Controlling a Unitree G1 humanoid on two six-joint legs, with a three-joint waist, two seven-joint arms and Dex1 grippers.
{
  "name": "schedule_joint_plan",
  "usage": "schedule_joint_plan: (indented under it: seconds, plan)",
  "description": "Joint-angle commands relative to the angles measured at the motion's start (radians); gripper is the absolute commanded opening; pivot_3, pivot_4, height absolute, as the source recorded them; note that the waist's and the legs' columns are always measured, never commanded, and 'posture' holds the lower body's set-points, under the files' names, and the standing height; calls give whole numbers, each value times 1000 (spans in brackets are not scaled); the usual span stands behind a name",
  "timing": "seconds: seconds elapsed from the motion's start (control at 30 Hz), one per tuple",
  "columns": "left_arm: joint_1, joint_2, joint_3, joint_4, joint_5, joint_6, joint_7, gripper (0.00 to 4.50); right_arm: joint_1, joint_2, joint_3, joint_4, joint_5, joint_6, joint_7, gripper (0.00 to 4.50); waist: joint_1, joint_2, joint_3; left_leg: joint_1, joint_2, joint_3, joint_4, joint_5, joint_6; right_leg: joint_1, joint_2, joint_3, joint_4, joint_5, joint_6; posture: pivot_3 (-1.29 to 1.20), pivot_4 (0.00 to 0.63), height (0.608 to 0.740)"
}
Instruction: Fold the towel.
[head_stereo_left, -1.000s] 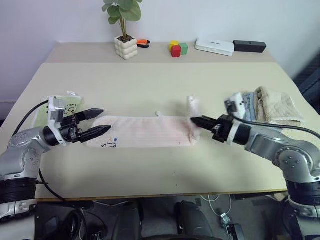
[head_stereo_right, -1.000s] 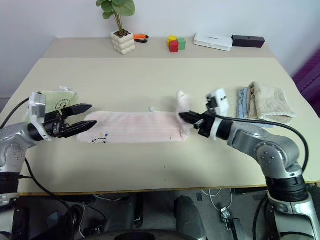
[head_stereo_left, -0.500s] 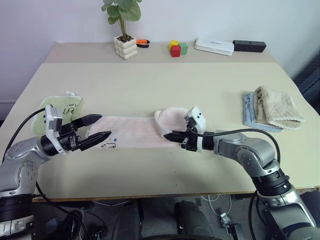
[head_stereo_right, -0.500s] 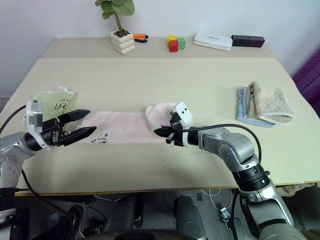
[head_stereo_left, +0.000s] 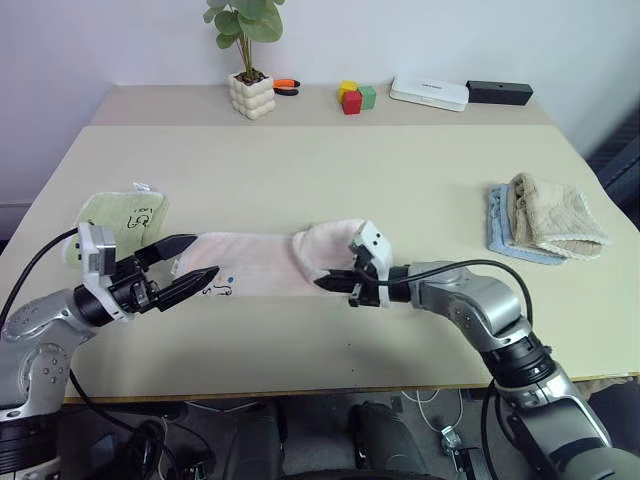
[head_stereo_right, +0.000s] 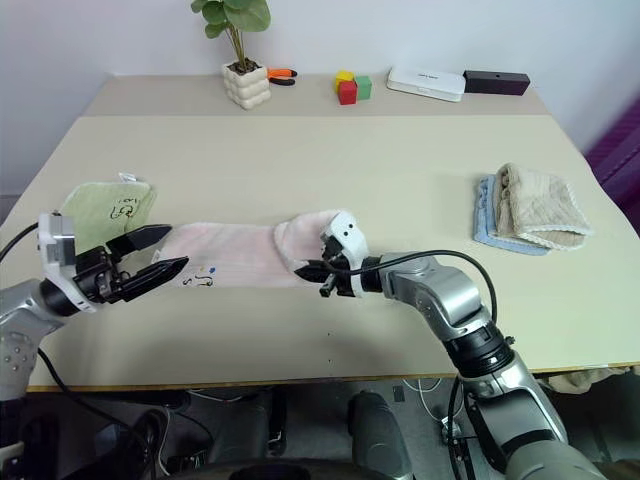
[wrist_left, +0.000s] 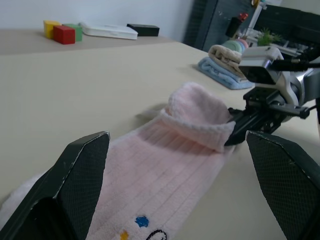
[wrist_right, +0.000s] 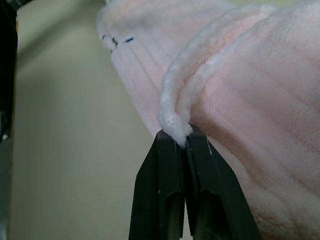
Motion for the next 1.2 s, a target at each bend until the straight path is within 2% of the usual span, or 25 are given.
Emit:
schedule_joint_plan:
  seconds: [0.03, 0.1, 0.2, 0.23, 0.3, 0.33, 0.53, 0.7, 0.87, 1.07, 1.13, 1.2]
  plan:
    - [4, 4, 21, -31, -18, -2, 9, 4500, -8, 11, 28, -16, -68, -59, 7, 24, 0, 0, 0, 0, 0, 0, 0, 0, 0, 0, 0, 0, 0, 0, 0, 0, 150, 735]
    - [1, 3, 18, -29, -17, -3, 11, 4500, -8, 17, 40, -4, -116, -93, -7, 24, 0, 0, 0, 0, 0, 0, 0, 0, 0, 0, 0, 0, 0, 0, 0, 0, 150, 735]
    - [-19, -3, 0, -22, -10, -6, 18, 4500, -15, 68, -5, 25, -95, -63, -25, 24, -1, 0, 0, 0, 0, 0, 0, 0, 0, 0, 0, 0, 0, 0, 0, 0, 150, 735]
    - [-24, -4, -5, -19, -8, -7, 20, 4500, -18, 85, -18, 30, -98, -59, -42, 289, -1, 0, 0, 0, 0, 0, 0, 0, 0, 0, 0, 0, 0, 0, 0, 0, 150, 735]
    - [-31, -6, -12, -16, -5, -9, 20, 4500, -19, 109, -41, 35, -91, -35, -56, 899, 0, 0, 0, 0, 0, 0, 0, 0, 0, 0, 0, 0, 0, 0, 0, 0, 150, 735]
    - [-35, -7, -15, -14, -4, -9, 20, 4500, -13, 102, -31, 19, -84, -12, -36, 1357, 0, 0, 0, 0, 0, 0, 0, 0, 0, 0, 0, 0, 0, 0, 0, 0, 150, 735]
    - [-61, -7, -32, 11, 5, -18, 17, 4500, 1, 76, -19, -39, -97, 18, -4, 4413, 1, 0, 0, 0, 0, 0, 0, 0, 0, 0, 0, 0, 0, 0, 0, 0, 150, 735]
    - [-84, -13, -48, 33, 16, -24, 14, 4500, -30, 19, -93, -132, 13, 94, 94, 4466, 1, 0, 0, 0, 0, 0, 0, 0, 0, 0, 0, 0, 0, 0, 0, 0, 150, 735]
    - [-117, -21, -65, 58, 32, -33, 10, 4500, -84, -14, -190, -174, 130, 179, 129, 4466, 1, 0, 0, 0, 0, 0, 0, 0, 0, 0, 0, 0, 0, 0, 0, 0, 150, 735]
    - [-151, -27, -81, 81, 43, -26, 15, 4500, -108, 9, -227, -4, -47, -77, 25, 4466, 0, 0, 0, 0, 0, 0, 0, 0, 0, 0, 0, 0, 0, 0, 0, 0, 150, 735]
    - [-169, -38, -85, 88, 45, -17, 36, 4500, -110, 38, -261, 39, -27, -82, 6, 3949, 0, 0, 0, 0, 0, 0, 0, 0, 0, 0, 0, 0, 0, 0, 0, 0, 150, 735]
    - [-187, -54, -98, 83, 43, 6, 63, 4500, -94, 37, -243, 43, -69, -150, 11, 3124, 2, 0, 0, 0, 0, 0, 0, 0, 0, 0, 0, 0, 0, 0, 1, 0, 150, 735]
